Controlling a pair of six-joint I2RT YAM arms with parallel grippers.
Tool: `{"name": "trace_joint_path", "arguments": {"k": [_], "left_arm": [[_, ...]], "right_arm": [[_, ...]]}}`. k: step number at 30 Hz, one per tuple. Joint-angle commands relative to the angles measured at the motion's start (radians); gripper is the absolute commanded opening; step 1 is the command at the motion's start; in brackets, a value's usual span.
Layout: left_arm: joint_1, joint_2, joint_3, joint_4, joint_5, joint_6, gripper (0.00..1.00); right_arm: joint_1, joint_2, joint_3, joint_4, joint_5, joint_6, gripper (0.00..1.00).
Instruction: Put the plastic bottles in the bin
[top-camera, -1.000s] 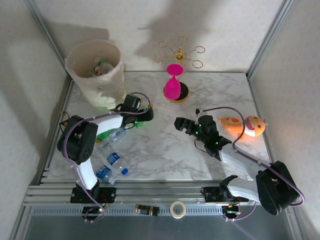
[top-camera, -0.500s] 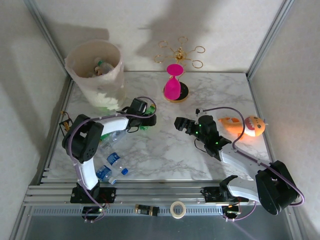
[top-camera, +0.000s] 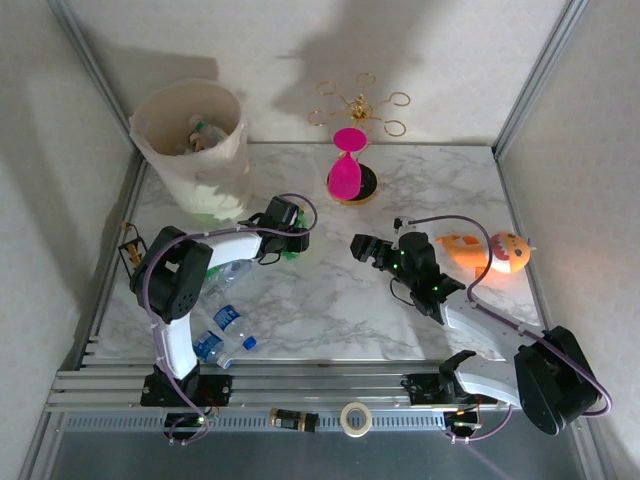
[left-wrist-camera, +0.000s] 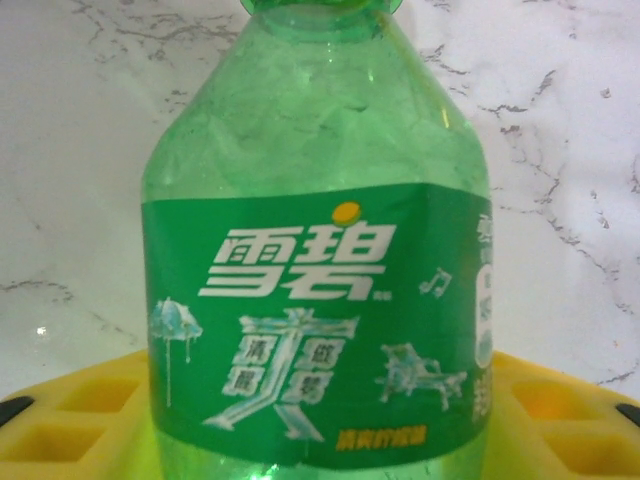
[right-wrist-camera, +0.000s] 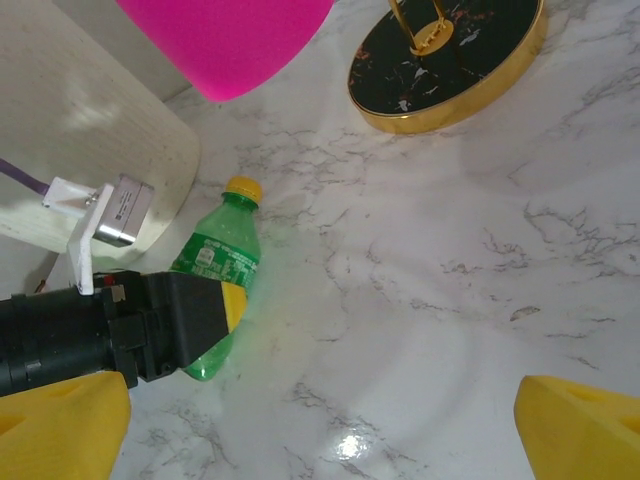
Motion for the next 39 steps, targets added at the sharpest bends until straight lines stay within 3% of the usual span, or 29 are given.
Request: {"name": "trace_joint_path", "arguments": {"k": [1,14,20,24,29,39], "left_arm": [[-0.010,-0.059,-0.005,-0.016,-0.029,0.002,0.45],[-0.032,-0.376,0.012,-0.031,-0.139,-0.011,0.41],[-0.005,-0.467,0.126,-0.060,-0.196,0.060,0.32],[0.050,-0.475,0.246,-0.106,-0.181,0.094,0.23],[0.156,-0.448,0.384,-0.153,-0.157,0.123,0.00],[0.391,-0.313,0.617,-0.211,-0.098,0.103,0.00]], "right_arm": [[-0.008,-0.015,-0.013,0.016,0.016,0.014,0.99],[-0.008,-0.007,-0.049,0.144,-0.060,-0.004,0.99],[-0.008,-0.009,-0.081,0.222,-0.128,-0.009,0.99],[-0.007,-0.011,-0.098,0.228,-0.133,-0.012,0.99],[-0.008,-0.035,-0.116,0.215,-0.110,-0.019,0.99],[-0.008,-0.102,-0.137,0.165,-0.060,-0.044,0.99]]}}
